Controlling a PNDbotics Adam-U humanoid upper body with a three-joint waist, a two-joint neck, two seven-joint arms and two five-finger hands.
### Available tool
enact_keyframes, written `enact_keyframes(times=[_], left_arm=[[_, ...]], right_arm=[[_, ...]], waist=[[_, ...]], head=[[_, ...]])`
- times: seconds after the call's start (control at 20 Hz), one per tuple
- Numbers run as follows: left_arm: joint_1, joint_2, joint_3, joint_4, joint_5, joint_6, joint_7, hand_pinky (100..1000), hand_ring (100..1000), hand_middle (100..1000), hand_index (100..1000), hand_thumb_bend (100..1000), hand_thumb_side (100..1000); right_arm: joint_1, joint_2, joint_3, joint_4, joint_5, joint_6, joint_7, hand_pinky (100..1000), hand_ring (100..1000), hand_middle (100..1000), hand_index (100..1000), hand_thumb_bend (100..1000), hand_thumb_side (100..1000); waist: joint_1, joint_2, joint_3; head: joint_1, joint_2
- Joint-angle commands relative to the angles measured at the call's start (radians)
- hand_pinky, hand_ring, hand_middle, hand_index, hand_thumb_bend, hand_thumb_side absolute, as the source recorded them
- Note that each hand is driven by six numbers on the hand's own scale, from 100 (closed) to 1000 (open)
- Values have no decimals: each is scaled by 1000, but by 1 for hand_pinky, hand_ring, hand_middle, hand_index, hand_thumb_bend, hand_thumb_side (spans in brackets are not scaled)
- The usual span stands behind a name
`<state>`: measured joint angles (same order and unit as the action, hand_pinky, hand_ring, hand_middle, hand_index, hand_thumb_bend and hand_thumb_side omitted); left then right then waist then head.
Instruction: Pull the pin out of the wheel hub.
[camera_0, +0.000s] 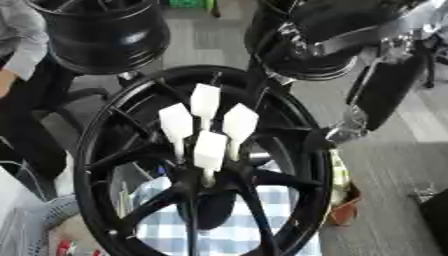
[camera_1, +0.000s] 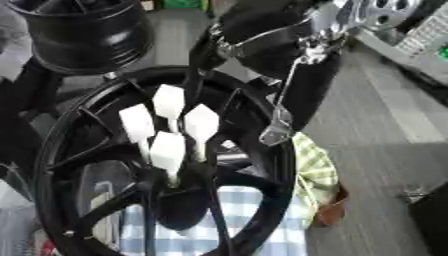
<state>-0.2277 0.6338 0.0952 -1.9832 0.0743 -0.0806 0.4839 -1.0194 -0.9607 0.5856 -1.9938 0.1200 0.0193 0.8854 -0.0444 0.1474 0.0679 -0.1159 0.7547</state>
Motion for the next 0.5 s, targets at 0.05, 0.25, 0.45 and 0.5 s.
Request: enact_keyframes(times=[0.05,0.25,0.45,0.5], left_arm=[[-8,27,0,-17,4,-2,-8,743,835,760,909,429,699],[-8,23,-1,-17,7,-1,-10,742,835,757,907,425,702],[-11,18,-3,-17,10,-1,-12,742,835,755,906,421,705],[-12,17,-4,-17,11,-1,-13,742,835,755,905,420,705]], right_arm=[[-1,-9,-16,-6,10,28,-15,867,843,801,857,396,260],[28,-6,-12,-6,8,65,-47,870,848,804,862,355,256],[40,10,-5,-6,16,87,-73,870,850,808,862,344,276],[39,14,-2,-6,29,88,-74,869,851,809,863,353,283]], waist=[[4,-8,1],[5,1,6],[8,12,10],[8,15,10]], head=[[7,-10],[8,-16],[9,-26],[8,-28]])
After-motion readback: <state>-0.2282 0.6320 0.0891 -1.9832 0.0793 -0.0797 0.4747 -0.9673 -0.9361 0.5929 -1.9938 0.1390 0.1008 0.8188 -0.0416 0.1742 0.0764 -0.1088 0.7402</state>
